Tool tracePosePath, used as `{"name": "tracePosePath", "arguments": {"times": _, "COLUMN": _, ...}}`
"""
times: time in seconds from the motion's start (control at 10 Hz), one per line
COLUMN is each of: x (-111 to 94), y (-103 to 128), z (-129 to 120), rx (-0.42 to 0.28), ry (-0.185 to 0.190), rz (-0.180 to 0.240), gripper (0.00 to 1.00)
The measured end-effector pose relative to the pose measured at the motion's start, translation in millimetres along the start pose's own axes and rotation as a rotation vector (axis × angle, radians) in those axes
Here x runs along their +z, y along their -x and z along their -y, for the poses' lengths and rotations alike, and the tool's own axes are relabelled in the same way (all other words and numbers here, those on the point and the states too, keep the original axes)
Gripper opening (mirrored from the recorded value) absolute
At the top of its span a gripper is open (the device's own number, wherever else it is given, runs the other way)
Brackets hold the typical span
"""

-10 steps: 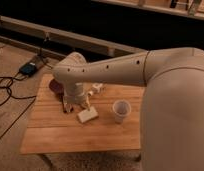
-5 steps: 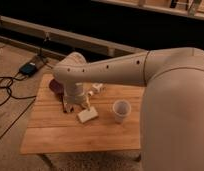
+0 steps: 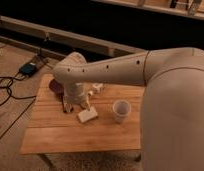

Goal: Place the white sponge in the ceramic cup

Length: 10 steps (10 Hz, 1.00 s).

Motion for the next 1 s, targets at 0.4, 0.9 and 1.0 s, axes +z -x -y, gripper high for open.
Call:
{"name": "tracePosePath", "arguments": {"times": 0.4, "x": 39, "y": 25, "z": 27, "rx": 0.033, "ry": -0.038, "rz": -0.010, "gripper": 0.65}}
{"name": "tracePosePath", "arguments": {"times": 0.9, "x": 85, "y": 52, "z": 35, "rx": -0.057, "ry": -0.042, "rz": 0.003, "gripper": 0.65}}
{"name": "tracePosePath", "arguments": {"times": 1.0, "x": 91, "y": 51, "z": 32, "rx": -0.129, "ry": -0.032, "rz": 0.001, "gripper": 0.65}}
